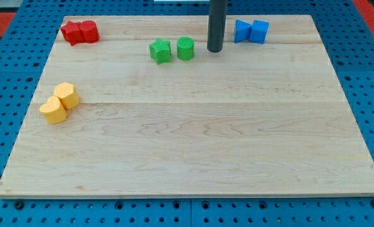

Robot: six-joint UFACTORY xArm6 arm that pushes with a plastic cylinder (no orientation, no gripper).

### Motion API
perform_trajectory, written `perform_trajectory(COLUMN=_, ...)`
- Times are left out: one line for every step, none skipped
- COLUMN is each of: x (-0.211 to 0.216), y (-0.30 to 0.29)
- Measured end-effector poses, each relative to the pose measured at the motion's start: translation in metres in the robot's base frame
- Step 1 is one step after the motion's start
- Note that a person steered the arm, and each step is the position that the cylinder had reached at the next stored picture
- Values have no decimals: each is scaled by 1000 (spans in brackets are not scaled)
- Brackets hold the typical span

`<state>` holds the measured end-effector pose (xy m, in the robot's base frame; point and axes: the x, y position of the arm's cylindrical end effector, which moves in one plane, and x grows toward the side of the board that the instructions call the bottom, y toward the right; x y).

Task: Move the green star and green circle towards the right center

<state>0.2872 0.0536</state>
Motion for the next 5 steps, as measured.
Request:
perform_trajectory(x=-14, y=-53)
perform_trajectory(x=-17, y=-87)
perform_trajectory(x=-15, y=-135)
perform_trajectory(x=-13, y=-172)
perform_trajectory(x=-1, y=-174)
